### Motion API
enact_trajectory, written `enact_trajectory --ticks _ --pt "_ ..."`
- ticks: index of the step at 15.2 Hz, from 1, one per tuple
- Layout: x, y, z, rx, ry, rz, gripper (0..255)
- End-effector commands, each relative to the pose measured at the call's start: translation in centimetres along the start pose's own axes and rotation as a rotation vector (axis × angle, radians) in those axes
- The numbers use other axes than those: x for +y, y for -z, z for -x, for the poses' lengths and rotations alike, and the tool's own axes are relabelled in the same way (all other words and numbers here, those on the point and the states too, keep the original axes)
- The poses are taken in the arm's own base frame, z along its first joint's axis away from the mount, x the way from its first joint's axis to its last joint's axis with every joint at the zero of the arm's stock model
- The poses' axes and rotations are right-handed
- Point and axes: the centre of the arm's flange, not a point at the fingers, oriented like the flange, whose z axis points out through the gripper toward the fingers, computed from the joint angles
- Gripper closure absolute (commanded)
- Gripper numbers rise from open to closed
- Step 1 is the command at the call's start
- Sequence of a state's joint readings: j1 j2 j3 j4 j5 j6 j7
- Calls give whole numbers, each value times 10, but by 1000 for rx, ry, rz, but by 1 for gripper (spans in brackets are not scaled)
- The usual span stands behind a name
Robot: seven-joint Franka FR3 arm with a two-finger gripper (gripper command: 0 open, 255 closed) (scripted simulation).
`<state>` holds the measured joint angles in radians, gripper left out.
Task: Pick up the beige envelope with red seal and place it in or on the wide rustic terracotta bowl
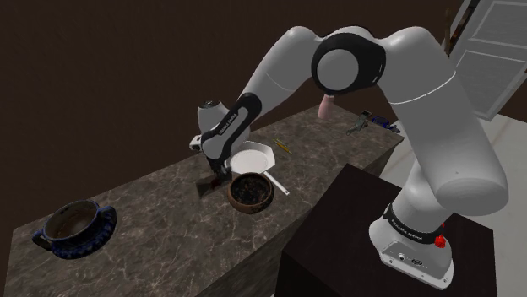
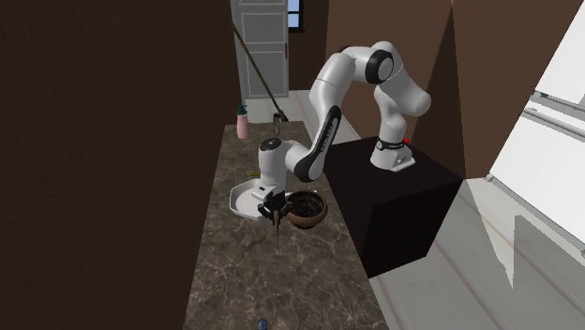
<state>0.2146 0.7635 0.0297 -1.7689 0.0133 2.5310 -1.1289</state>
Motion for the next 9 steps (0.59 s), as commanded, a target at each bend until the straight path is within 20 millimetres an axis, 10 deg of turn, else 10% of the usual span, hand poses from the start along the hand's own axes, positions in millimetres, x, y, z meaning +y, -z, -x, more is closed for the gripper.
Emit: enact_trajectory --ticks 1,9 --pt "0 11 0 0 0 0 255" --pt "-1 53 -1 0 0 0 255"
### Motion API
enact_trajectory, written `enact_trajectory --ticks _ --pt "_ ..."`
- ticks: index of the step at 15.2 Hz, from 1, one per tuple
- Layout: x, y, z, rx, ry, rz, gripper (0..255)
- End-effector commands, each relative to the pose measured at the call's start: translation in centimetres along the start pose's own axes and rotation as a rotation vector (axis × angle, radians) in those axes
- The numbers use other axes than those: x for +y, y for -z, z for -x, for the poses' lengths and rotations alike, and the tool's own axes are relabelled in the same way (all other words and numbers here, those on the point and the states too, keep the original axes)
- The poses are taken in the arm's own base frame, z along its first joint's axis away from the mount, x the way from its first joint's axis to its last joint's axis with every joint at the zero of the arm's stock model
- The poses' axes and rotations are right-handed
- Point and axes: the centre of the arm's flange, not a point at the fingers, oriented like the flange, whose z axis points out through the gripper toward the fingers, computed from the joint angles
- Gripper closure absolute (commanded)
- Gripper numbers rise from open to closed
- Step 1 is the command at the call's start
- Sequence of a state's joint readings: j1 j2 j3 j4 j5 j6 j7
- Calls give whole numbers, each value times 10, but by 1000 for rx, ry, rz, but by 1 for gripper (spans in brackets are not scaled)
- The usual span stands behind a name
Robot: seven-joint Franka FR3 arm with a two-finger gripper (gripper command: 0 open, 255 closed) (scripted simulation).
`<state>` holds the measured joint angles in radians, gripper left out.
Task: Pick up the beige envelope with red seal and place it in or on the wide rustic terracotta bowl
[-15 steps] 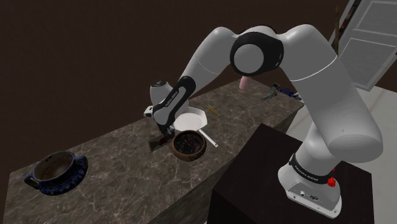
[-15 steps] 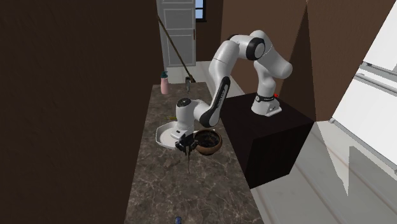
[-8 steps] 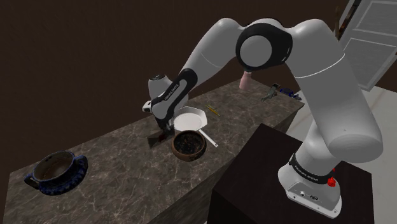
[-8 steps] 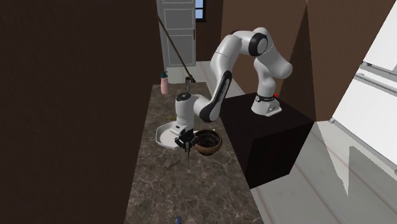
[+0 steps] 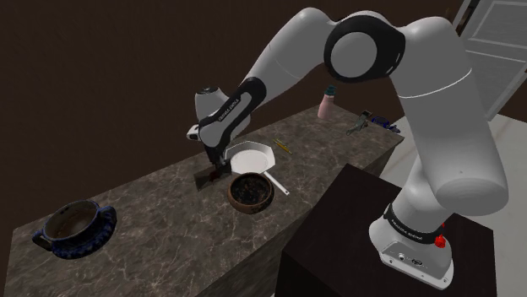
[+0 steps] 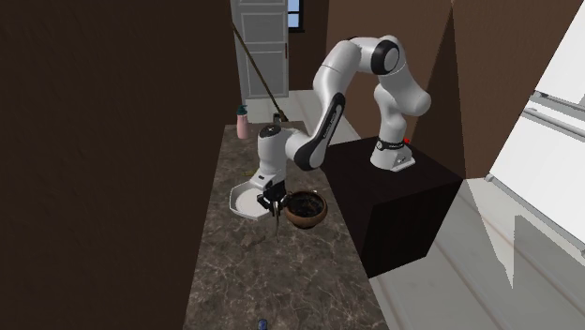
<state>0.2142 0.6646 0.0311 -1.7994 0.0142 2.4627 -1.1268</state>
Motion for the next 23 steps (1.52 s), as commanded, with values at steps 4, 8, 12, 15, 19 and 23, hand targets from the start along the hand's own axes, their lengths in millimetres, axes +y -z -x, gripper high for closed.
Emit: enact_trajectory --ticks 4,8,12,15,19,23 --pt "0 28 -1 0 0 0 255" --pt "0 49 -1 0 0 0 255" --pt "0 70 -2 0 0 0 255" --pt "0 86 -2 0 0 0 255" --pt "-12 100 5 0 0 0 255" --pt "-55 106 34 0 0 0 255"
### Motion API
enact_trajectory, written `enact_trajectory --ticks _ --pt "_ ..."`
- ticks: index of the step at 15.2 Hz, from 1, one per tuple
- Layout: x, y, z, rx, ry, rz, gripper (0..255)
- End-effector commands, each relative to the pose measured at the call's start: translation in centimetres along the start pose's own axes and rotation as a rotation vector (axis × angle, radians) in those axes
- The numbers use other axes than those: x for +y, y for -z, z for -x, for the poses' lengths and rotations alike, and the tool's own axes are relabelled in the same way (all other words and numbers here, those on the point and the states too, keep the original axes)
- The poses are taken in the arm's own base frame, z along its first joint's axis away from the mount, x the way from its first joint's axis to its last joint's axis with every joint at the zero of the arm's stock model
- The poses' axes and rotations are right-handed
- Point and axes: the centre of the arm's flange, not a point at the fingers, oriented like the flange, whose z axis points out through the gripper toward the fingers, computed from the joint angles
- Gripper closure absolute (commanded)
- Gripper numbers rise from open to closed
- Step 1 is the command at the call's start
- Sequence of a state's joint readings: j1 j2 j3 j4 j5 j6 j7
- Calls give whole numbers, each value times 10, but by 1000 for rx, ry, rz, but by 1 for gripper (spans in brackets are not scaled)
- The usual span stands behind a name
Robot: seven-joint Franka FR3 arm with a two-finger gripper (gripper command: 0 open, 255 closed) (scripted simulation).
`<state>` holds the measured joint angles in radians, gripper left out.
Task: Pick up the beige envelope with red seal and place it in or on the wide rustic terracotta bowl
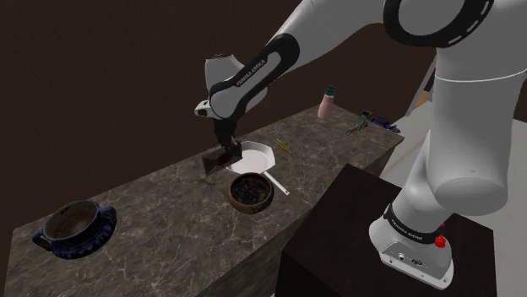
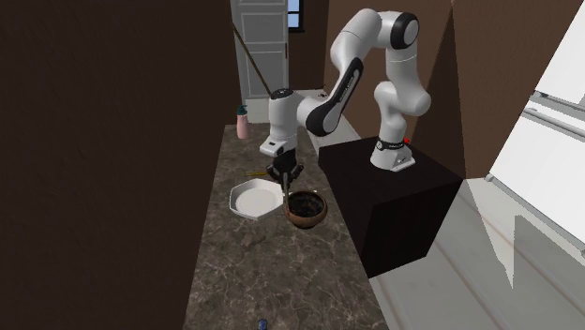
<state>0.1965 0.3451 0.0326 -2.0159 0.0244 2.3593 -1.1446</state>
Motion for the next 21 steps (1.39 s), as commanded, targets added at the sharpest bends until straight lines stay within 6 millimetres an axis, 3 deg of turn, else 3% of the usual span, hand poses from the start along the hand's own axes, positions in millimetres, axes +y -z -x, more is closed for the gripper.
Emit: enact_trajectory --ticks 1,7,21 --pt "-22 3 13 0 0 0 255" --pt "-87 12 57 0 0 0 255" --pt "-86 -62 59 0 0 0 255"
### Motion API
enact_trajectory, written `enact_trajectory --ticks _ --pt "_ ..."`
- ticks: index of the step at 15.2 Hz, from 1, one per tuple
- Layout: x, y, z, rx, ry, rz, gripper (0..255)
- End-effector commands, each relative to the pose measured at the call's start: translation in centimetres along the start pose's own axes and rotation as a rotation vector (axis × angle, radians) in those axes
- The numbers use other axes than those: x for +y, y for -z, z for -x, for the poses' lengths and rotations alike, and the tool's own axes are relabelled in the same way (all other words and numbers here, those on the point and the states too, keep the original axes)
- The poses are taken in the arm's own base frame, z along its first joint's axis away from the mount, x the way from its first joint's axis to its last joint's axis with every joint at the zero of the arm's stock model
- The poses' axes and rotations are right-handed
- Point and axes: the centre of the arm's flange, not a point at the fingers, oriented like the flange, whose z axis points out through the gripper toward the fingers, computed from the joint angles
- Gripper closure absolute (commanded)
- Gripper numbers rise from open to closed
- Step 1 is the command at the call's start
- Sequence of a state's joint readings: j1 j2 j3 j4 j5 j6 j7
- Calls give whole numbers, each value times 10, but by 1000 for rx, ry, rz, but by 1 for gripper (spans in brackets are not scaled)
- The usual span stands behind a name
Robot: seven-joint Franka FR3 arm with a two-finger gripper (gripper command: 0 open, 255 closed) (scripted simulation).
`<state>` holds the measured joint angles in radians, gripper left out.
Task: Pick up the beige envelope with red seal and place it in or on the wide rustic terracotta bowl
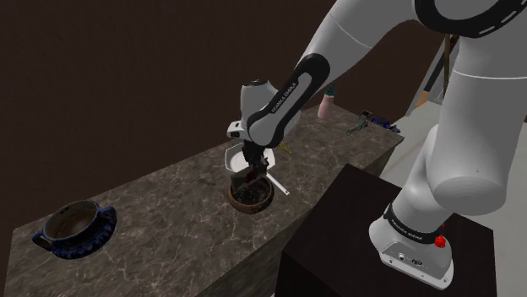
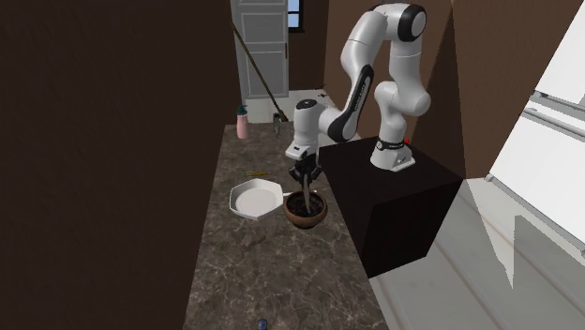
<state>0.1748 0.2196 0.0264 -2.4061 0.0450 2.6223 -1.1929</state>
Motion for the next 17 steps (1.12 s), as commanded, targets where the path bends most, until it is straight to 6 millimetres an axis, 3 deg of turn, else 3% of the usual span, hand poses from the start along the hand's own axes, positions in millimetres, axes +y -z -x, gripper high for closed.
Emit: enact_trajectory --ticks 1,2,10,11,16,17 --pt "1 -10 0 0 0 1 255" --pt "1 -17 0 0 0 1 255" --pt "1 -17 0 0 0 1 255" --pt "1 -18 0 0 0 1 0" --pt "1 -17 0 0 0 1 0" --pt "1 -4 0 0 0 1 0"
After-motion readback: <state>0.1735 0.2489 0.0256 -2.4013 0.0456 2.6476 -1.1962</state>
